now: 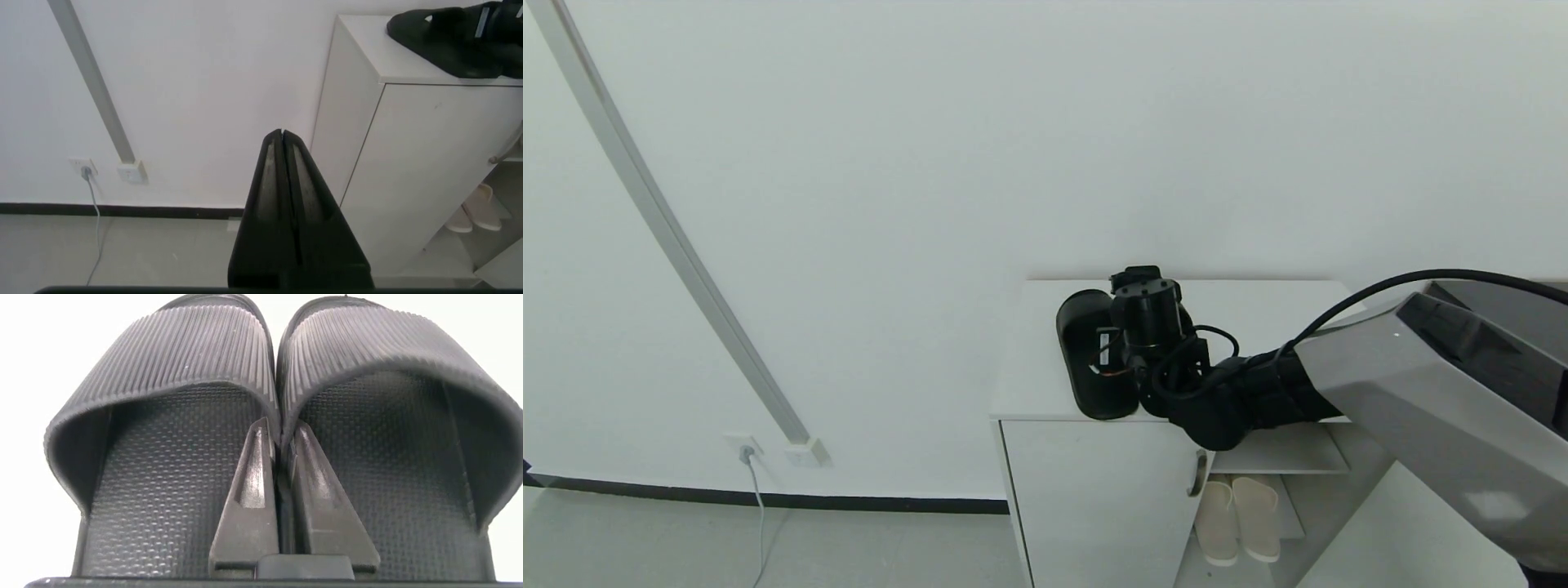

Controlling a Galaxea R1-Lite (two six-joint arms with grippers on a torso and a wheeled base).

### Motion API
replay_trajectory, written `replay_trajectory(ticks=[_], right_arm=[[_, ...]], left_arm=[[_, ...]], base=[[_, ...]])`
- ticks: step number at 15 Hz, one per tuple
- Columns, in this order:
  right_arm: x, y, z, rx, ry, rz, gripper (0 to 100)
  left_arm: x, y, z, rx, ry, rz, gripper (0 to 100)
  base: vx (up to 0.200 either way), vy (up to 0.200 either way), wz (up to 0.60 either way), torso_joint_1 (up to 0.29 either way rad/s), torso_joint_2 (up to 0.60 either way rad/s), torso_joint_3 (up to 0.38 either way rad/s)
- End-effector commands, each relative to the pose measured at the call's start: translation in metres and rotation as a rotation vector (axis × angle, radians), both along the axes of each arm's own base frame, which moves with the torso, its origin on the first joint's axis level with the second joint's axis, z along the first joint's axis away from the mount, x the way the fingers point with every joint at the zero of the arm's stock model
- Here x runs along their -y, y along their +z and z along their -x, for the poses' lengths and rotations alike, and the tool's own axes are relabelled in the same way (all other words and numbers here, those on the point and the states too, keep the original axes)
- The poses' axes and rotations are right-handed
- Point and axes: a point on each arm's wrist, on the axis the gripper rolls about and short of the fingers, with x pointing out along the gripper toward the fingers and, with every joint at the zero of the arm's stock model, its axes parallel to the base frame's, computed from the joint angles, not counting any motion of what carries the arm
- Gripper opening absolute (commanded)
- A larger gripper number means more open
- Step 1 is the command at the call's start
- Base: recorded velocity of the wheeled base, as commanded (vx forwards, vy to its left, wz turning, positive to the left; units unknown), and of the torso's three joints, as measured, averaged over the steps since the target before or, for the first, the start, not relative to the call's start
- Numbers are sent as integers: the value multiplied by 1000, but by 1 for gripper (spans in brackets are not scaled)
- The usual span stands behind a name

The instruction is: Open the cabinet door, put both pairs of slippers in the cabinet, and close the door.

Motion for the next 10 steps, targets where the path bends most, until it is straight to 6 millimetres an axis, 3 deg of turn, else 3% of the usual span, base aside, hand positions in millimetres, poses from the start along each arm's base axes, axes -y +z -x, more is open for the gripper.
replay_trajectory(ticks=[1,5,7,10], right_arm=[[8,23,14,21,8,-18,0],[27,46,77,-11,144,-15,0],[54,50,122,-31,282,4,0],[89,56,163,-24,398,27,0]], left_arm=[[0,0,0,0,1,2,0],[0,0,0,0,2,2,0],[0,0,0,0,1,1,0],[0,0,0,-2,-1,-4,0]], base=[[0,0,0,0,0,0],[0,0,0,0,0,0],[0,0,0,0,0,0],[0,0,0,0,0,0]])
